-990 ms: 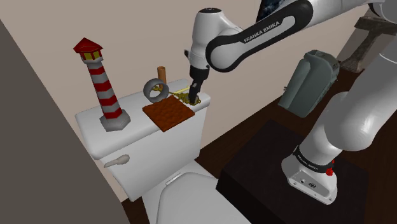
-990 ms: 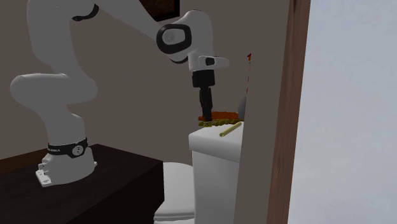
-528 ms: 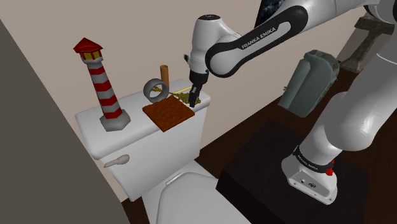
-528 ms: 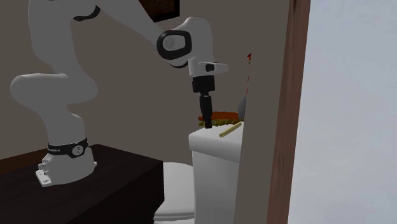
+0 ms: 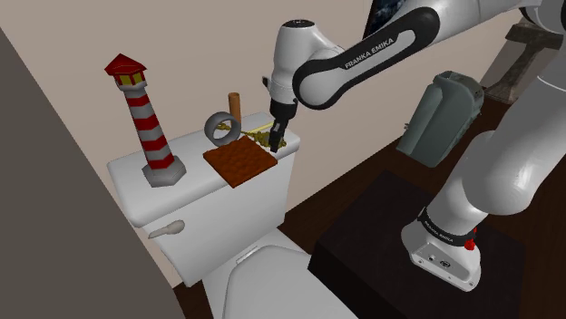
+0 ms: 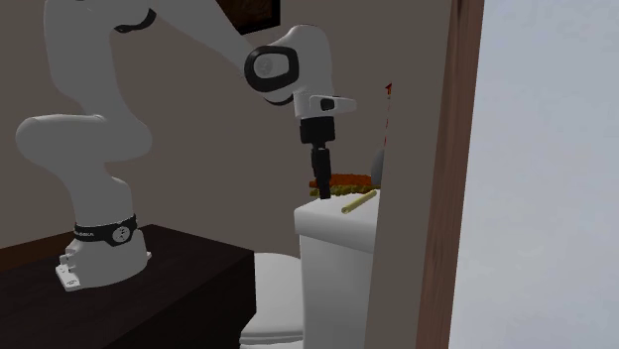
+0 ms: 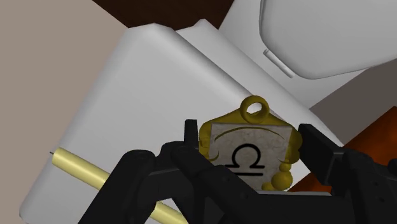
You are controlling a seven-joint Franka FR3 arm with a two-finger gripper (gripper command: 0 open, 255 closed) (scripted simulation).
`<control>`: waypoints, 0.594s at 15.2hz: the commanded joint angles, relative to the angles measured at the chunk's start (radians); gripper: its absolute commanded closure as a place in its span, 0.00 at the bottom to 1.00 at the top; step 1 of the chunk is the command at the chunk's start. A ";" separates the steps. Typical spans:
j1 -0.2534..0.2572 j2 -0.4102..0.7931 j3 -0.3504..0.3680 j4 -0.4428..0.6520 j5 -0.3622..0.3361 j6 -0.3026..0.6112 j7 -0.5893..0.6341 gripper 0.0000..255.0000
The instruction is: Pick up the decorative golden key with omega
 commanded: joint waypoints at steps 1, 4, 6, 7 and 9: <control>0.000 -0.011 0.000 0.008 0.004 -0.020 -0.003 1.00; 0.000 -0.033 -0.001 0.028 0.013 -0.060 -0.010 1.00; 0.001 -0.046 -0.002 0.042 0.017 -0.087 -0.015 1.00; 0.001 -0.052 -0.003 0.049 0.019 -0.101 -0.017 1.00; 0.001 -0.064 -0.003 0.065 0.023 -0.128 -0.020 1.00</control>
